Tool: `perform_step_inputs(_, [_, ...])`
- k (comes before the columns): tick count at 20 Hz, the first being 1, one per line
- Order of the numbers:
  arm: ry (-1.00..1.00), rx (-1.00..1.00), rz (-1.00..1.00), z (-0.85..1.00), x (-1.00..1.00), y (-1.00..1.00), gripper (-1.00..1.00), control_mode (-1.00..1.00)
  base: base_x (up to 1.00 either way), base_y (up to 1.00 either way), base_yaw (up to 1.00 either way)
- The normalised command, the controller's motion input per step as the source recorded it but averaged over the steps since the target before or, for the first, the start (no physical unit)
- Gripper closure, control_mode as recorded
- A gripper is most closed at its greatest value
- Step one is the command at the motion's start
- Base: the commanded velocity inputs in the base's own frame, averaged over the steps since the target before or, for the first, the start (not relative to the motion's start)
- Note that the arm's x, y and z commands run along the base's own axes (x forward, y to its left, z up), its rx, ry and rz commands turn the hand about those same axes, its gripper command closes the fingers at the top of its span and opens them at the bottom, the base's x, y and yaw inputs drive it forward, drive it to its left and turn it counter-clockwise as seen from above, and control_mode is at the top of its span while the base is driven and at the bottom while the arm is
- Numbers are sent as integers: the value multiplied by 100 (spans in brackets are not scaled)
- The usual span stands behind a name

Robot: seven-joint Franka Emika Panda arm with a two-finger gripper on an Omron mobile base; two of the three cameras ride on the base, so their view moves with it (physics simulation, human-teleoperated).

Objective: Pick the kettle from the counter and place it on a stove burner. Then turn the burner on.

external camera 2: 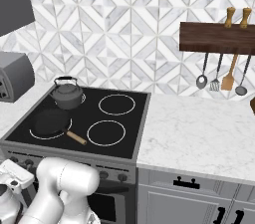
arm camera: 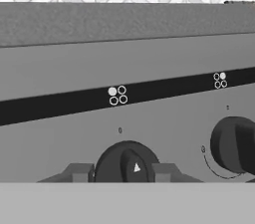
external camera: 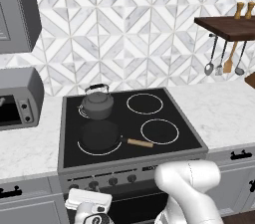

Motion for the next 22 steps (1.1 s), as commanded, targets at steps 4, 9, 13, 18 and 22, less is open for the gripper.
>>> perform_step_inputs(4, [0, -13, 22, 0, 10, -4, 100, -100, 0, 0, 0])
perform_step_inputs(9, [0, -30, 32, 0, 9, -1, 100, -100, 0, 0, 0])
perform_step_inputs(13, [1, -34, 33, -1, 6, 0, 100, -100, 0, 0, 0])
perform_step_inputs(18, [0, -35, 30, -8, 5, 0, 100, -100, 0, 0, 0])
perform_step_inputs(22, [2, -40, 29, -22, 9, 1, 100, -100, 0, 0, 0])
